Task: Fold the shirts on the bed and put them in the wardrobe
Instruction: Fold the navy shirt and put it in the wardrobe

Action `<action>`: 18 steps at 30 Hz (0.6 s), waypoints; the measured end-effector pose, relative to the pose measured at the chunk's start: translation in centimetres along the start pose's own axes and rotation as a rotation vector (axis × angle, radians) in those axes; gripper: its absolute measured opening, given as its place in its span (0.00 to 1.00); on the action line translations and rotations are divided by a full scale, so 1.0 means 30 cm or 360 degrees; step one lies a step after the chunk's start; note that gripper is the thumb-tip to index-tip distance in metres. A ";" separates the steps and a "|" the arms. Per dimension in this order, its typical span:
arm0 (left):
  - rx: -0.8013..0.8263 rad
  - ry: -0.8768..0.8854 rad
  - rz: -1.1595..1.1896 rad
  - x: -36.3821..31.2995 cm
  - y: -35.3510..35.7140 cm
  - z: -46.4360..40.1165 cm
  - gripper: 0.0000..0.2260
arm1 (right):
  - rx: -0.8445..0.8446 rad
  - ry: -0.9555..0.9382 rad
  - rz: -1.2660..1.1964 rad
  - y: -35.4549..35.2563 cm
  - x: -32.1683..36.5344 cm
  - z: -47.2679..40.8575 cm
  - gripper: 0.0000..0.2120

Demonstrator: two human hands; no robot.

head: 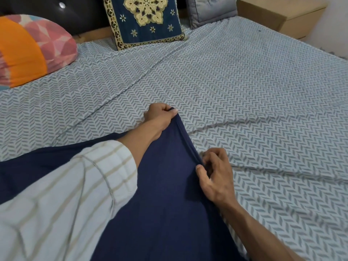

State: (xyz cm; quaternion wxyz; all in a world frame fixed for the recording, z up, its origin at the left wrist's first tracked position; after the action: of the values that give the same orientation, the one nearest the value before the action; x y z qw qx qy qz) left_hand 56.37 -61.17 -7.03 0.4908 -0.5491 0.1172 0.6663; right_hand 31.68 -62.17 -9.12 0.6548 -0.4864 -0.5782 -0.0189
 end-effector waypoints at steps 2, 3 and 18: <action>-0.0083 -0.0022 -0.0172 0.018 0.004 -0.018 0.09 | -0.0015 0.0006 0.0029 -0.001 0.007 0.002 0.09; -0.0116 -0.0026 -0.0285 0.020 0.011 -0.019 0.09 | -0.0018 0.0010 0.0056 -0.001 0.010 0.003 0.13; 0.0418 0.0042 -0.1145 0.200 -0.032 0.859 0.31 | 0.0172 0.0069 0.0207 0.002 0.066 -0.003 0.14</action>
State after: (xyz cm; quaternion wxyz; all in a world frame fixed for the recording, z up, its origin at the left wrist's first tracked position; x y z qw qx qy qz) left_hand 41.73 -39.62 -2.23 0.7578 -0.4963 0.0076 0.4236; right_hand 32.43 -61.13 -7.62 0.6923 -0.4864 -0.5312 0.0443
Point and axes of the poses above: each hand's wrist, its own z-axis away from the middle knuckle, its own y-axis out of the palm, x = y × z, the point moved 6 cm from there along -z, towards the middle knuckle, and after that the axes turned 15 degrees about x, right-handed, at the moved point
